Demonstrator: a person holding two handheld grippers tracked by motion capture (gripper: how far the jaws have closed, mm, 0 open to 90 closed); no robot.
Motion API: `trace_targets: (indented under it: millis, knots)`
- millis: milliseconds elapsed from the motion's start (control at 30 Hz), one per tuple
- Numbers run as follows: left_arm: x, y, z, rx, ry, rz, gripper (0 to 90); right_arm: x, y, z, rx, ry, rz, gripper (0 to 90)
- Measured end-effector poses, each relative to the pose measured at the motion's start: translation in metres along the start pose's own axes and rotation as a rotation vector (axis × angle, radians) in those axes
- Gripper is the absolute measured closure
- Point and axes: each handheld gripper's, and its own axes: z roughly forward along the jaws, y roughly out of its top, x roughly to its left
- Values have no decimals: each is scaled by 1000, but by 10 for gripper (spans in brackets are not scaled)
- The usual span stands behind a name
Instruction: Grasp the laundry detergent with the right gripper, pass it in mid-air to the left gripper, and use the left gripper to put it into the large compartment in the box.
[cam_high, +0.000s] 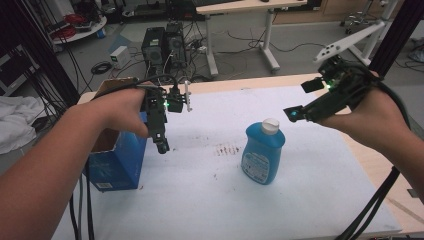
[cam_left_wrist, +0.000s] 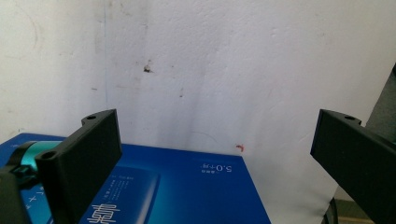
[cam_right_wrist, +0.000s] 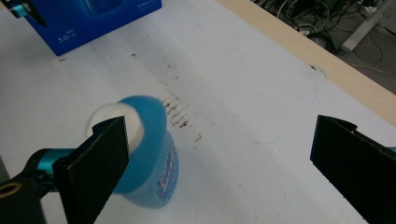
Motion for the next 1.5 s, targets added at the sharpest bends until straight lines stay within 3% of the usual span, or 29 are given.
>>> trace_targets:
  millis: [167,333,733,1233,1500]
  knots:
    - [-2,0,0,6,2,0,18,10,-26,-5,-9,1,-11,37]
    - [-3,0,0,8,3,1,18,21,-49,2,-7,24,-13,37]
    - [-2,0,0,12,5,10,18,30,-85,24,-30,78,47,37]
    - [-2,1,2,13,3,10,18,39,-106,64,-45,141,123,36]
    - [-2,0,4,24,1,14,18,43,-113,86,-51,146,164,37]
